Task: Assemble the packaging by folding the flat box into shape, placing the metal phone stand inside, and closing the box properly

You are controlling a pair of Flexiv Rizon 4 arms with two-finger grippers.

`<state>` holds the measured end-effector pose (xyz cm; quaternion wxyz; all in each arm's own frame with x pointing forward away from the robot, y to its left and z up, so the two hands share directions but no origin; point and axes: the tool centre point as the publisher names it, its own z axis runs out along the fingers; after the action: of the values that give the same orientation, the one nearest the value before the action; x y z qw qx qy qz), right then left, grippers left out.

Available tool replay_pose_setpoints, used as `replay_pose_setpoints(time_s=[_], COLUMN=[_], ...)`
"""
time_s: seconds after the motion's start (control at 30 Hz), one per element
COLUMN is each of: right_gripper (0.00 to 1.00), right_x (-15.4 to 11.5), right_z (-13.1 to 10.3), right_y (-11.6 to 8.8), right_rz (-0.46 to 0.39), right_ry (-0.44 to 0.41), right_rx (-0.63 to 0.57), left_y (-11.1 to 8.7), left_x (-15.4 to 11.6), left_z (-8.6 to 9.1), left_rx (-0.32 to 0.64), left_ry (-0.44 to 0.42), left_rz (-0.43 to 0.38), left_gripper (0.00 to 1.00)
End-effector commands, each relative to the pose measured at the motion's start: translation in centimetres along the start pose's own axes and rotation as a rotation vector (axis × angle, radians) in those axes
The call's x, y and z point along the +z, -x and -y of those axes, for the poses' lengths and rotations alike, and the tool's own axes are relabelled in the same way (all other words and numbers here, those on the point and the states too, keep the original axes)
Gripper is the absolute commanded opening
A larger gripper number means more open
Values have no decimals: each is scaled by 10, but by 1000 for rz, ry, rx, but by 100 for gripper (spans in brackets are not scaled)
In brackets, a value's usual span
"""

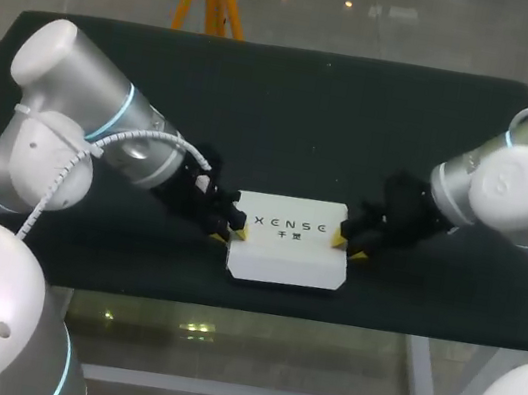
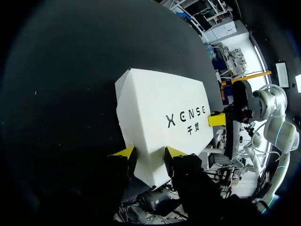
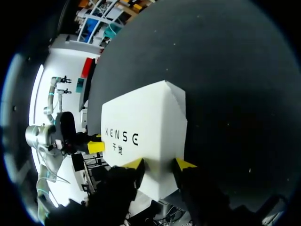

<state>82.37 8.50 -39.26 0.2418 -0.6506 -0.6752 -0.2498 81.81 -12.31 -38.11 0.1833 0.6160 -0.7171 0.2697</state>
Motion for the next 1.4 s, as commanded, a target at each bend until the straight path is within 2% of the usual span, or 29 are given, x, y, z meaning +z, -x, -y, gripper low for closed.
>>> replay_pose_setpoints(time_s=[0.03,0.7,1.4], right_gripper=[45,45,45], right_x=[5,0,-1], right_z=[-4,-5,-8], right_y=[-2,-10,-2], right_rz=[-19,-29,-8], right_ry=[-16,-42,-70], right_rx=[-2,11,36], left_y=[-4,-15,-5], left_x=[9,2,-2], left_z=[5,5,8], left_rx=[9,-16,-68], left_ry=[15,67,114], left_rz=[-6,-19,-2], left_gripper=[42,38,40])
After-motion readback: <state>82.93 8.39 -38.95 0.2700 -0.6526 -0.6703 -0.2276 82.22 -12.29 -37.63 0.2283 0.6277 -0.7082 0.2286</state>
